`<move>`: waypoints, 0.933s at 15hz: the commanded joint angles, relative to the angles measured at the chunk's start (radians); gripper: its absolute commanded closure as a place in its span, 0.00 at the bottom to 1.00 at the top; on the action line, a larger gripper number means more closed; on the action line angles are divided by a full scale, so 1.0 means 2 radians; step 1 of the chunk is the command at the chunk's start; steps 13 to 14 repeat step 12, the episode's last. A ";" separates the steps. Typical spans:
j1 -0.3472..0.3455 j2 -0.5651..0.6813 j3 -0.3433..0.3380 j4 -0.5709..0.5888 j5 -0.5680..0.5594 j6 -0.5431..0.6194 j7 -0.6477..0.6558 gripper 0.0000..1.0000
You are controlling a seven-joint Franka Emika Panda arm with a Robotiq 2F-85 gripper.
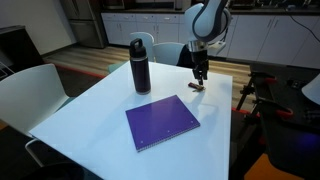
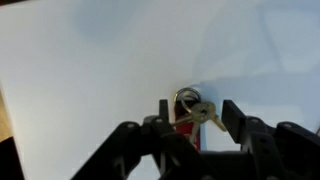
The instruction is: Move the keys to the front
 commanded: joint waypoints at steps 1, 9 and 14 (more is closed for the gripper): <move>0.043 -0.059 -0.042 -0.066 -0.044 0.044 0.051 0.09; 0.033 -0.182 -0.052 -0.154 -0.042 0.183 0.046 0.00; 0.029 -0.214 -0.049 -0.162 -0.041 0.186 0.047 0.00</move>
